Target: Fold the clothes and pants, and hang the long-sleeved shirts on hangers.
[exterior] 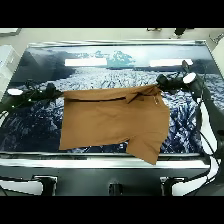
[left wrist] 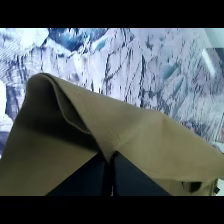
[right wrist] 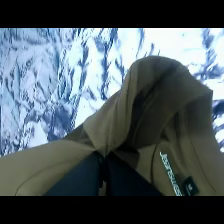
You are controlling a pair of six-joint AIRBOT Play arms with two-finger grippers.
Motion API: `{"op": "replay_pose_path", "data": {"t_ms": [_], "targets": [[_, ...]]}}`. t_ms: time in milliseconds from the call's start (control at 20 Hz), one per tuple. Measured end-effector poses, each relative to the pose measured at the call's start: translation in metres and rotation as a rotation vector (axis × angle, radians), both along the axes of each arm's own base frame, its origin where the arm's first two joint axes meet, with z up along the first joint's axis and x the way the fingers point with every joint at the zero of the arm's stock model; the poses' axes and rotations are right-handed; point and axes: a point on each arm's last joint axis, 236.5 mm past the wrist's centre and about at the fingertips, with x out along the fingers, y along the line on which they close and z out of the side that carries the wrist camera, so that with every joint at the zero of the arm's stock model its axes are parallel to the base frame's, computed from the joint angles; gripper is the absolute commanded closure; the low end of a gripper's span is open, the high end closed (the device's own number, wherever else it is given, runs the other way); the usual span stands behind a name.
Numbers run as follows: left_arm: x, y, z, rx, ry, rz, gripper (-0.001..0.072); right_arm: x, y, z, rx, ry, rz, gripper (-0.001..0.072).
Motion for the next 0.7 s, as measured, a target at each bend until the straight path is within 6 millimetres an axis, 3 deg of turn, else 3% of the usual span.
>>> {"op": "replay_pose_path", "data": {"t_ms": [50,100,150,200,250,300,350,500,600,650,700], "targets": [[0.003,-0.003,-0.002,0.010,-0.010,-0.003,0.0391,0.002,-0.002,-0.002,-0.008,-0.005,-0.005,0.0435],[0.005,-0.006,-0.004,0.011,-0.012,-0.008,0.0273,0.002,-0.003,-0.005,-0.014,-0.002,-0.004,0.0227],[0.005,-0.009,-0.004,0.006,-0.011,-0.018,0.0272,0.001,-0.005,-0.006,-0.016,0.006,-0.002,0.0143],[0.002,-0.011,-0.002,-0.004,-0.005,-0.035,0.0221,-0.004,-0.009,-0.006,-0.015,0.028,0.005,0.0126],[-0.005,-0.010,0.000,-0.020,0.013,-0.062,0.0037,-0.009,-0.018,-0.005,-0.019,0.050,0.012,0.0088],[-0.015,-0.006,0.002,-0.033,0.044,-0.091,-0.0008,-0.020,-0.034,-0.002,-0.021,0.090,0.018,0.0089],[-0.031,0.001,0.002,-0.044,0.089,-0.129,-0.0008,-0.032,-0.048,0.000,-0.015,0.131,0.021,0.0092],[-0.114,0.026,-0.008,-0.027,0.313,-0.272,-0.0004,-0.098,-0.093,-0.002,0.012,0.333,0.044,0.0091],[-0.172,0.043,-0.019,0.018,0.439,-0.302,0.0010,-0.142,-0.105,-0.005,0.018,0.451,0.072,0.0092],[-0.198,0.046,-0.024,0.034,0.472,-0.304,0.0092,-0.165,-0.108,-0.007,0.015,0.502,0.086,0.0093],[-0.219,0.047,-0.030,0.046,0.498,-0.305,0.0094,-0.182,-0.110,-0.009,0.011,0.536,0.091,0.0093]]}}
